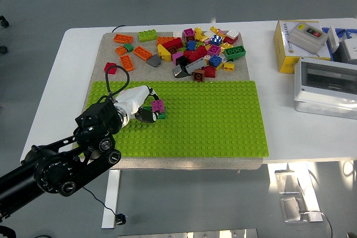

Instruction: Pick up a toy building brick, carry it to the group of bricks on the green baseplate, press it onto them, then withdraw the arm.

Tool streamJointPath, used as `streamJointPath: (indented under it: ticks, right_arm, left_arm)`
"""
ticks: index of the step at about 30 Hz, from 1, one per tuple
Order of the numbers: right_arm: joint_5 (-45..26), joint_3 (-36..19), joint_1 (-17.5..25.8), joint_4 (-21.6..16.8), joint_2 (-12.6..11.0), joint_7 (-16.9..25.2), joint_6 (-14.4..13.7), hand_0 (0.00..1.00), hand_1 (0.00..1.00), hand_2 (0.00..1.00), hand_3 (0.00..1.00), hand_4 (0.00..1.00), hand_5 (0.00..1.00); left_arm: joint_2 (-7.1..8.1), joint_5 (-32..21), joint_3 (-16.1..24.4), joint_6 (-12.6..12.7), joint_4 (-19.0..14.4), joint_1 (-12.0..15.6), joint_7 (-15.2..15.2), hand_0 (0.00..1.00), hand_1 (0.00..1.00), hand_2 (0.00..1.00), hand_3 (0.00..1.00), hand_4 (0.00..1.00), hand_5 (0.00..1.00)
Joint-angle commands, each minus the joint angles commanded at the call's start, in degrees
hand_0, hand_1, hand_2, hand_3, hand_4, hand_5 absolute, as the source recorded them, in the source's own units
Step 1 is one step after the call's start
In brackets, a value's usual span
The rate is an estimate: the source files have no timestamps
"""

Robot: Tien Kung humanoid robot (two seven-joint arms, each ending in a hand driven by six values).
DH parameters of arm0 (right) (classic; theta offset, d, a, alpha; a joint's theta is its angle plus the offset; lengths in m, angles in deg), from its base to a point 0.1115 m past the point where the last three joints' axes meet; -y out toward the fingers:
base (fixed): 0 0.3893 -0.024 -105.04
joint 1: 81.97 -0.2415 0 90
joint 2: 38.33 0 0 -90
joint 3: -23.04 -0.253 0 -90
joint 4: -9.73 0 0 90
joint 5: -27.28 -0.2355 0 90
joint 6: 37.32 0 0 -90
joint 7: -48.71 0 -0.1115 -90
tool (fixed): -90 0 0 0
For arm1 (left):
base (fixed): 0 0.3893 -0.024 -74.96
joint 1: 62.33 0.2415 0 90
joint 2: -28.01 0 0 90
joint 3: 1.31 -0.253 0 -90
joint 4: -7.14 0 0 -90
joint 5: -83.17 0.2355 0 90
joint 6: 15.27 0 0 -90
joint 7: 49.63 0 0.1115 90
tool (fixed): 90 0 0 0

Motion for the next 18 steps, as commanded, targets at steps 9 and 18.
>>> streamJointPath:
  ticks: [9, 18]
  right_arm:
    - [-0.11, 0.12, -0.04, 0.0, 0.0, -0.1, 0.02, 0.658, 0.581, 0.593, 0.771, 0.456, 0.998]
    - [0.25, -0.15, -0.04, 0.0, -0.07, -0.08, 0.11, 0.658, 0.582, 0.592, 0.771, 0.459, 0.998]
  left_arm:
    - [1.19, 0.72, -2.95, -0.67, 0.34, -1.97, -2.07, 0.96, 0.885, 0.859, 0.494, 0.593, 0.211]
    - [1.55, 0.3, -4.69, -1.43, 1.55, -2.84, -3.18, 0.96, 0.887, 0.86, 0.497, 0.584, 0.213]
